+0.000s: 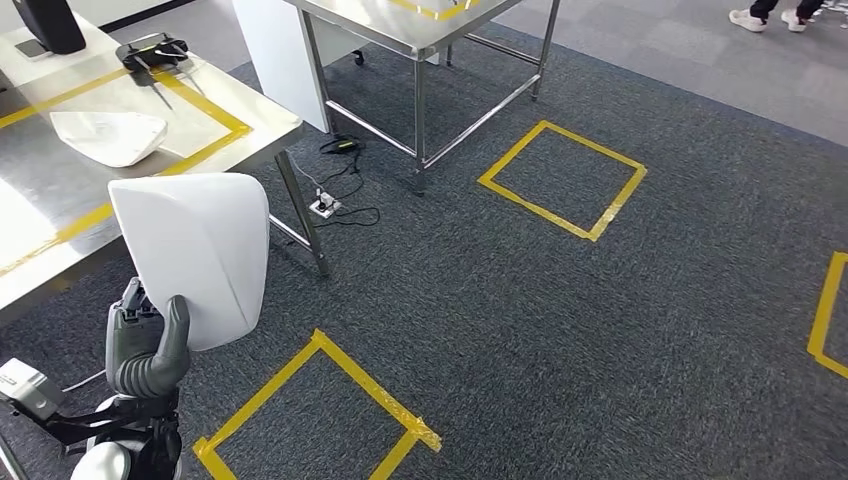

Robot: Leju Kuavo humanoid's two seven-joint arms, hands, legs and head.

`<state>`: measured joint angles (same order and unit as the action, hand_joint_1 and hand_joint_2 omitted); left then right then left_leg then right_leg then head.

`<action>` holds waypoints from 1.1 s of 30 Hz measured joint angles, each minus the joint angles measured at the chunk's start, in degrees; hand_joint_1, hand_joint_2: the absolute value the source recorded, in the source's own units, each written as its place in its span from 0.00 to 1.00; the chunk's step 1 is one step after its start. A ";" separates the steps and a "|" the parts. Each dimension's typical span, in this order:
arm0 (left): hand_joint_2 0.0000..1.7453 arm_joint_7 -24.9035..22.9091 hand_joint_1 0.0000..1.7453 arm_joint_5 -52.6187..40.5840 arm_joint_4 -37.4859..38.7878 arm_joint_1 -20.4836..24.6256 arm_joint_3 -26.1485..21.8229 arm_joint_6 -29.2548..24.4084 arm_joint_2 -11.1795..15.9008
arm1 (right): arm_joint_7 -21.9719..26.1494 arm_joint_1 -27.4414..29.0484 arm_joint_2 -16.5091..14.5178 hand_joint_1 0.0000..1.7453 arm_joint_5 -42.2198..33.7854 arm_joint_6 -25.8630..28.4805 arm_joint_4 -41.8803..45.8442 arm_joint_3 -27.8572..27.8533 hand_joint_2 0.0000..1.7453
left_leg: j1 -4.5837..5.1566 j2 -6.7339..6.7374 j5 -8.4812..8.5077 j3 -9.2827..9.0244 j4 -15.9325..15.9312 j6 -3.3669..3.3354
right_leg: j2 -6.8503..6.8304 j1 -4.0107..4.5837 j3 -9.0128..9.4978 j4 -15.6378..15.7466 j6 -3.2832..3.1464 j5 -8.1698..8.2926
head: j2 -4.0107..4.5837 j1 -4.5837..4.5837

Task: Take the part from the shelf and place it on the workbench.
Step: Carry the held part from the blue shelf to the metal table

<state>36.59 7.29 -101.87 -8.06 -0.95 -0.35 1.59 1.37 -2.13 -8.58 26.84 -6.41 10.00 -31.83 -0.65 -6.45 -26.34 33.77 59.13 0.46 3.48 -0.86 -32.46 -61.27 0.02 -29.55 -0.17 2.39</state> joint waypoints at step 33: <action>1.00 3.30 1.00 -2.42 -4.50 1.32 -5.04 -19.04 -1.84 | -1.86 -0.37 -0.66 0.00 -0.22 1.11 -0.01 -0.66 0.00 | 0.01 -1.51 0.41 0.41 -0.43 0.77 | 0.82 0.36 0.39 2.17 -0.42 1.12 | 0.00 -0.15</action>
<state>39.89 4.87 -106.37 -6.73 -5.99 -19.39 -0.25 -0.49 -2.50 -9.25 26.62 -5.30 9.99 -32.49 -0.64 -7.96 -25.93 34.18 58.70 1.23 4.30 -0.50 -32.08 -59.10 -0.40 -28.43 -0.17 2.25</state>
